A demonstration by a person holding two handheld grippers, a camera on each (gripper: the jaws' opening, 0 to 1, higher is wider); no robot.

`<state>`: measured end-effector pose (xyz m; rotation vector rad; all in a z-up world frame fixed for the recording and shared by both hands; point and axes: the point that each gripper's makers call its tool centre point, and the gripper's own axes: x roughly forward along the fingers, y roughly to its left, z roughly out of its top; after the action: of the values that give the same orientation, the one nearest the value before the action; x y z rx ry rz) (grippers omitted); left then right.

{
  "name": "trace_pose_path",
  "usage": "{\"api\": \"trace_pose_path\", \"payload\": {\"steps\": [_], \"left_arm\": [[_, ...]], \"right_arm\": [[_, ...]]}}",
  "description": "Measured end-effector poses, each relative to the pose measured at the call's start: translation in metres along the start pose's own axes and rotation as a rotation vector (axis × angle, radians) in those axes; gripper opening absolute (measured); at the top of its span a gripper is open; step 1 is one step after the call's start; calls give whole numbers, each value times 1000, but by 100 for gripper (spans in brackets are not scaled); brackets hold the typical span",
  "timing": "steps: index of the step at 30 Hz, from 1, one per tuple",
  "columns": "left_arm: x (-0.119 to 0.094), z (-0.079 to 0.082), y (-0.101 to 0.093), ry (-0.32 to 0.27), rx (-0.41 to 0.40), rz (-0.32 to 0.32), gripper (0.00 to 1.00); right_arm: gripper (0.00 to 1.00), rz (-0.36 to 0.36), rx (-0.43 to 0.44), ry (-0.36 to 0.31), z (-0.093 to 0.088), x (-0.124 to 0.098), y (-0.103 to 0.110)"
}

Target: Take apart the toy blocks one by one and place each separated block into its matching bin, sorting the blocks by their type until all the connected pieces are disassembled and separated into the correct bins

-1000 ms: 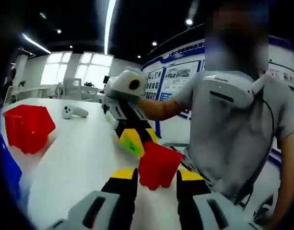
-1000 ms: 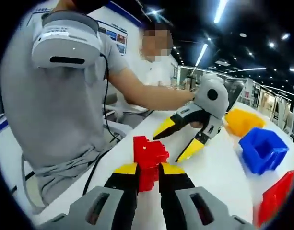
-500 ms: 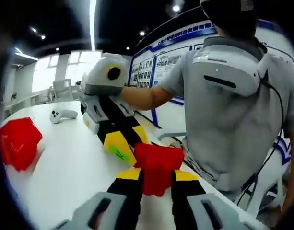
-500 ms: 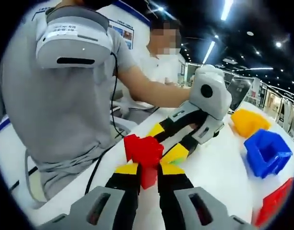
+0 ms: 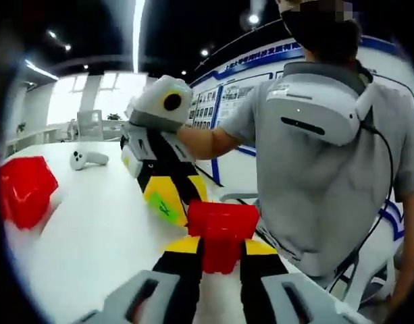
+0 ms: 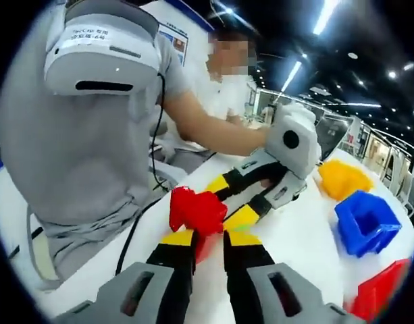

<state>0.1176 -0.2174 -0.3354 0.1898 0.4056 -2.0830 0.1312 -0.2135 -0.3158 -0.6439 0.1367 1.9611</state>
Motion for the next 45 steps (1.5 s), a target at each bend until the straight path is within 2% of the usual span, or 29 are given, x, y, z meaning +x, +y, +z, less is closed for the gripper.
{"api": "trace_pose_path", "payload": {"steps": [2,3,5,6,8,12,15,25,30,33,38,43,45], "left_arm": [[-3,-1,0,-4,-11,-9,22],[-5,-2,0,-4,-12,-10,22],[-6,-2,2,1,-14,7,22],[-6,-2,2,4,-12,10,22],[-3,-1,2,11,-7,21,22],[0,-1,4,37,-1,39,22],[-1,-2,8,64,9,80,22],[0,-3,11,105,36,143,21],[0,-3,15,121,41,196,21],[-1,-3,16,163,68,238,21],[-5,-4,17,196,79,295,21],[-7,-6,20,263,112,359,21],[-9,-5,20,273,118,365,21]], "right_arm": [[31,41,-49,49,5,2,4],[30,74,-72,101,4,4,7],[30,130,-139,249,-6,8,12],[29,136,-190,298,-6,12,10],[22,134,-198,351,-6,15,5],[21,155,-206,416,-6,18,4],[20,129,-240,488,-9,16,1],[19,77,-221,565,-14,10,7],[18,50,-205,591,-17,6,7],[18,32,-187,597,-18,5,8],[18,-17,-149,607,-20,3,7],[18,-64,-114,605,-20,2,6],[18,-98,-162,600,-20,2,4]]}}
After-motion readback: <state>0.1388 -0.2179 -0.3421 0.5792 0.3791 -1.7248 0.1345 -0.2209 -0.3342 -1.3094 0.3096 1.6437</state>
